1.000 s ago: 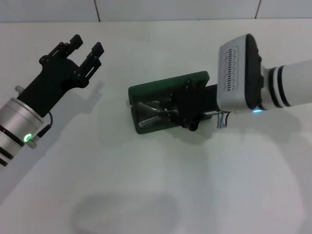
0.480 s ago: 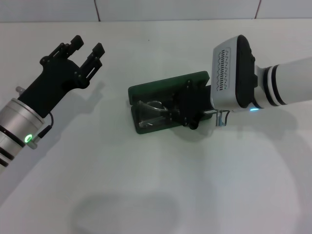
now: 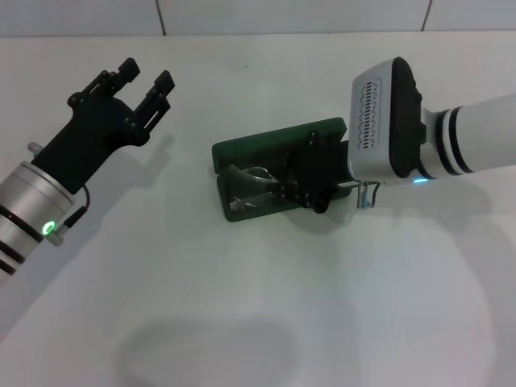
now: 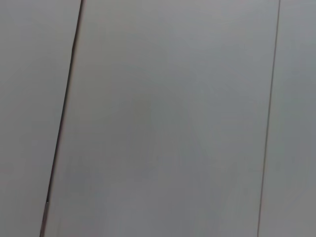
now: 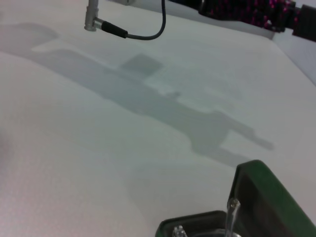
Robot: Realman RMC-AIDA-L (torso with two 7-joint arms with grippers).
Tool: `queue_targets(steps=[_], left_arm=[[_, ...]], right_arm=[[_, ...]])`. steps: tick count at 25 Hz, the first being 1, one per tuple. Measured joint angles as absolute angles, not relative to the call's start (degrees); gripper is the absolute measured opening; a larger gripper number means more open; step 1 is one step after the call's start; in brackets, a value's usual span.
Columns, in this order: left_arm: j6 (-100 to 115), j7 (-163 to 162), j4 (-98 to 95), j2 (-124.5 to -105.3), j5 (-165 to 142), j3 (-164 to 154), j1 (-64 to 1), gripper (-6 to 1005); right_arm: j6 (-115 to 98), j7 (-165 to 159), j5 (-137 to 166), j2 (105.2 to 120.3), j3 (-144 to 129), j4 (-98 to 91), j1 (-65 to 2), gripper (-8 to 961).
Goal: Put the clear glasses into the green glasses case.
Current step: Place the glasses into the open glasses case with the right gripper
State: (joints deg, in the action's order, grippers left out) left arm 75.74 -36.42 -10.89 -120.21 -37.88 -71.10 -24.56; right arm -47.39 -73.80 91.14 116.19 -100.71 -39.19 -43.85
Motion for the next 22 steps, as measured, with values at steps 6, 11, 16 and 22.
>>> queue_targets(steps=[6,11,16,22], left_arm=[[75.76,-36.43,-10.9,-120.24,-37.6,-71.1,-24.69,577],[75.93,-36.46,-10.9,-120.23,-37.39,-71.1,-24.56,577],[76.06,-36.54,-11.11,-120.23,-37.35,-71.07,-24.23,577],[76.16,-36.42,-11.06,-120.23,-37.35,-71.07,-24.58,577]], right_arm=[[-47.76,-73.58,91.14,116.18,-100.24,-40.38,-43.08,241],[-49.0,-73.16,90.31,115.97,-99.51,-44.12,-40.55,244],[-58.5,-71.87,90.26,115.73,-90.42,-47.51,-36.22,247],[-71.52,-62.39,84.17,115.79,-72.55,-44.52,-30.03,250]])
